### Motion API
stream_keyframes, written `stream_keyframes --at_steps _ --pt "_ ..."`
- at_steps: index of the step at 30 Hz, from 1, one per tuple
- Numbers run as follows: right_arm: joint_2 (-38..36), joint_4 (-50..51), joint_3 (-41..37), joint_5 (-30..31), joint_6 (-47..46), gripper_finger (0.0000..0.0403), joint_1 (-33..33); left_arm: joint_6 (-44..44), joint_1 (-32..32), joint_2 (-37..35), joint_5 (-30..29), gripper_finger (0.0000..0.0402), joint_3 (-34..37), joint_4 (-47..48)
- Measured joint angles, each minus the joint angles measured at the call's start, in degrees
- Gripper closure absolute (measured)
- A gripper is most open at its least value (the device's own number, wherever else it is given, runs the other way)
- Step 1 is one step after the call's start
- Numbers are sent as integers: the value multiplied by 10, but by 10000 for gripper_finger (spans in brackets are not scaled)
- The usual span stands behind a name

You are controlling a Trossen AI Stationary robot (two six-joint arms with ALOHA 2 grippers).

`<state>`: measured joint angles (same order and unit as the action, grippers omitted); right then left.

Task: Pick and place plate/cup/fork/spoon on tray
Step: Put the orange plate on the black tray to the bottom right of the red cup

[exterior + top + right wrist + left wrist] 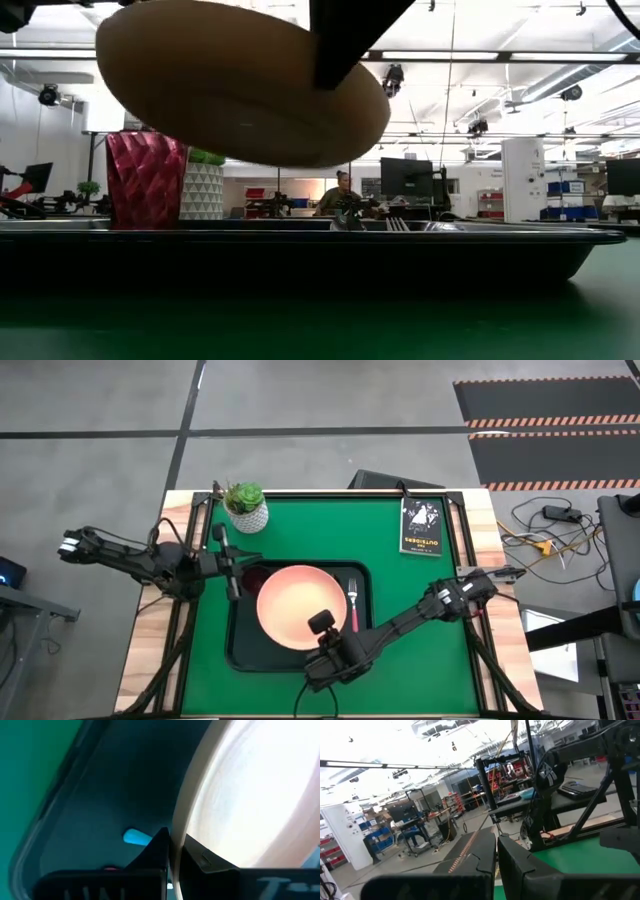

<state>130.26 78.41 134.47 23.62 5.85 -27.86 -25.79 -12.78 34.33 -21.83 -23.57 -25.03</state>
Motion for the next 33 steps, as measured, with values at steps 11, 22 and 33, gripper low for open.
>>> stream_keyframes --at_steps 11,22,33 --pt "2 -18 1 -29 9 394 -23 0 0 -2 0 402 0 -3" --pt "40 -95 1 -56 101 394 -19 0 0 0 0 402 0 -6" --pt "70 -119 1 -29 118 393 3 0 0 3 0 402 0 -13"
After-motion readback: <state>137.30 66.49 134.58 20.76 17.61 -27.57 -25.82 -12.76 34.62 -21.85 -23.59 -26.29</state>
